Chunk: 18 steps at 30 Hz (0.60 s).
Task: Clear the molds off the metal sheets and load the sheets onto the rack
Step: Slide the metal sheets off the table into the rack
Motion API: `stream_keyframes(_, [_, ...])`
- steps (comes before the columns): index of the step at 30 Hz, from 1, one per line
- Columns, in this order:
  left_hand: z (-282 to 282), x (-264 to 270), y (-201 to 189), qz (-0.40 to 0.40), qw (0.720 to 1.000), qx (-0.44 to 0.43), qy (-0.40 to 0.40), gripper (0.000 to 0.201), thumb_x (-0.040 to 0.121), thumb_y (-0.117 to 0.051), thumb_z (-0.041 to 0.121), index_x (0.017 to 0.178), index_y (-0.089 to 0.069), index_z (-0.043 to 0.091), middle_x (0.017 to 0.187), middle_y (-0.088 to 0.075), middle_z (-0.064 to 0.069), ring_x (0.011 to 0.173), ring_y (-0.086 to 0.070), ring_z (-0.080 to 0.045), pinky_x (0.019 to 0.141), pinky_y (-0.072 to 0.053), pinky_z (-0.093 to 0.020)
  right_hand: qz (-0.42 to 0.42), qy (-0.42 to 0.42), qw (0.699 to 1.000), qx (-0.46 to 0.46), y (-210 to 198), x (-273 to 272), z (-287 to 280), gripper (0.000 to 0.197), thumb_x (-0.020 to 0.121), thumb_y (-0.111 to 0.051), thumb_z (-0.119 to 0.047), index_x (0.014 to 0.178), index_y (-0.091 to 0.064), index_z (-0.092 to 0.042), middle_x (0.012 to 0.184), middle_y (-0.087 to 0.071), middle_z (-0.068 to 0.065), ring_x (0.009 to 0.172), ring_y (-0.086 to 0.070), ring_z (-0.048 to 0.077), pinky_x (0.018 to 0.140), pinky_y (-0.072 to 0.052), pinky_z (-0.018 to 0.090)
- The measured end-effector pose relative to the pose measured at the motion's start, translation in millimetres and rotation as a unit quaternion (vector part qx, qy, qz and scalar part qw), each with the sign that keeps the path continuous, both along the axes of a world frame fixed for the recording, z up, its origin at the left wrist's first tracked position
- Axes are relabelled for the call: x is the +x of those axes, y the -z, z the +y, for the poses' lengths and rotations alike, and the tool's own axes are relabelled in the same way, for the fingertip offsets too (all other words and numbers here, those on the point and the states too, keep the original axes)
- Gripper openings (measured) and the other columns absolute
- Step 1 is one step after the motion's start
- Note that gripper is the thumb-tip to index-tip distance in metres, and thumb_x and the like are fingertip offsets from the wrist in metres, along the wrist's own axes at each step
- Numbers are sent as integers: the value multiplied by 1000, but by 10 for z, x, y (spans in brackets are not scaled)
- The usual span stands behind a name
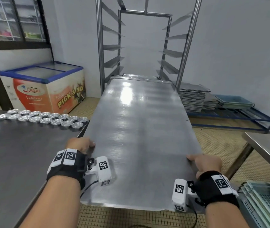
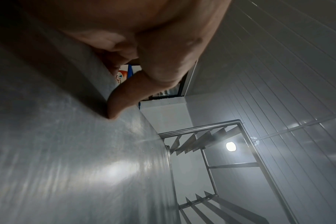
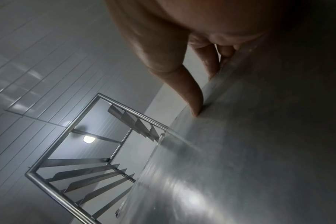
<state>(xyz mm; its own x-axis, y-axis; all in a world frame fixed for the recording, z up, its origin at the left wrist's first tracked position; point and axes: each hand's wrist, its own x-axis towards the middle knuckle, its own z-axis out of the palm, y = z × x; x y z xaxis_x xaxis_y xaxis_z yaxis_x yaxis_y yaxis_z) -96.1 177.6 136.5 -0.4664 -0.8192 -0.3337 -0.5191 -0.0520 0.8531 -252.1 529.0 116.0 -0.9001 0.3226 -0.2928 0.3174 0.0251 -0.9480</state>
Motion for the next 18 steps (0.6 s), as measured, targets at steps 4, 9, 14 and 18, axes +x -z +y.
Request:
stream_keyframes(4, [-105, -321, -16, -25, 1000, -9, 3, 48, 82, -73, 8, 124, -58, -8, 131, -57, -25, 122, -56, -38, 93, -48, -40, -16, -23, 999, -21, 22, -428, -119, 37, 46, -89, 2, 71, -62, -3, 85, -71, 20, 80, -70, 36, 78, -57, 61])
stream_keyframes(9, [-315, -669, -45, -49, 999, -21, 3, 49, 81, -74, 8, 124, -57, -10, 131, -57, -27, 122, -55, -39, 94, -48, -42, -26, -48, 998, -23, 52, -826, -323, 46, 41, -85, 0, 83, -65, 0, 86, -71, 21, 78, -70, 38, 77, -57, 62])
stream_keyframes(14, [-553, -1088, -130, -74, 997, -19, 7, 48, 83, -74, 12, 122, -57, -11, 126, -59, -27, 113, -61, -40, 99, -49, -46, -35, -55, 998, 4, 16, -1263, -599, 41, 52, -86, 2, 89, -67, 3, 88, -71, 21, 79, -69, 38, 78, -57, 61])
stream_keyframes(18, [-821, -1513, -210, -71, 997, -26, 20, 52, 85, -72, 10, 129, -54, -8, 136, -53, -24, 126, -53, -37, 101, -46, -42, -36, -51, 998, 3, -56, -1652, -866, 46, 53, -86, 2, 95, -67, 4, 92, -71, 22, 82, -69, 39, 79, -56, 63])
